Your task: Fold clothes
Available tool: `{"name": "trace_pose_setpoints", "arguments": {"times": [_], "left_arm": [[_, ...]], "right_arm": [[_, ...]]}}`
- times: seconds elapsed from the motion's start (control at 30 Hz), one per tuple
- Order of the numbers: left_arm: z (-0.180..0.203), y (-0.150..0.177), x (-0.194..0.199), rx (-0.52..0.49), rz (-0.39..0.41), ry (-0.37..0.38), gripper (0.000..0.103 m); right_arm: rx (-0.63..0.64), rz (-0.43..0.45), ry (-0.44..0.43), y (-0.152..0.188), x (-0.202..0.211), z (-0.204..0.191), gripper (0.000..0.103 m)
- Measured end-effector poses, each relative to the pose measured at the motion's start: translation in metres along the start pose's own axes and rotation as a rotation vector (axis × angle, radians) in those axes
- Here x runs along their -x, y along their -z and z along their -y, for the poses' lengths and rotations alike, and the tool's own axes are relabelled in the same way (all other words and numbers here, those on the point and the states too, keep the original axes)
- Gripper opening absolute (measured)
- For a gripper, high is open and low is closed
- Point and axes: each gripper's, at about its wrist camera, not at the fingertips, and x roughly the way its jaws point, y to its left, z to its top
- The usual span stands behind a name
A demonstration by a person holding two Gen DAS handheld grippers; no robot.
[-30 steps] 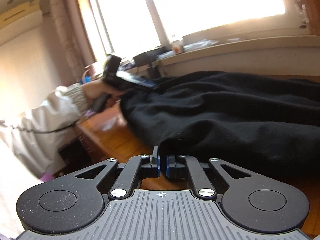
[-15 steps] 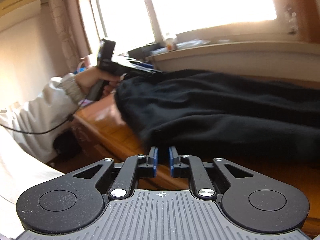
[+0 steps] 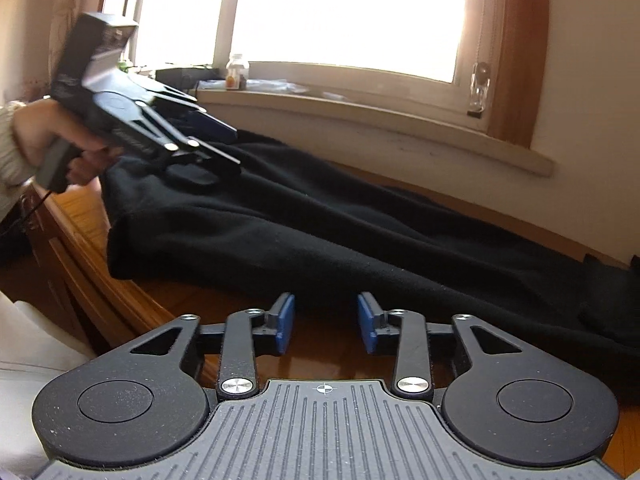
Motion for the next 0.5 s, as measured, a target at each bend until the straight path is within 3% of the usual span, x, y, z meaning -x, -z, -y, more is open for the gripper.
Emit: {"name": "trace_pose_setpoints", "arguments": {"times": [0.3, 0.5], "left_arm": [[0.065, 0.000, 0.010, -0.106, 0.000, 0.123, 0.079], [0.075, 0.006, -0.012, -0.140, -0.053, 0.111, 0.078]], "right_arm": [[0.141, 0.008, 0.069, -0.006, -0.014, -0.011, 0.040], [0.130, 0.070, 0.126, -0.022, -0.021, 0.003, 0.040]]}}
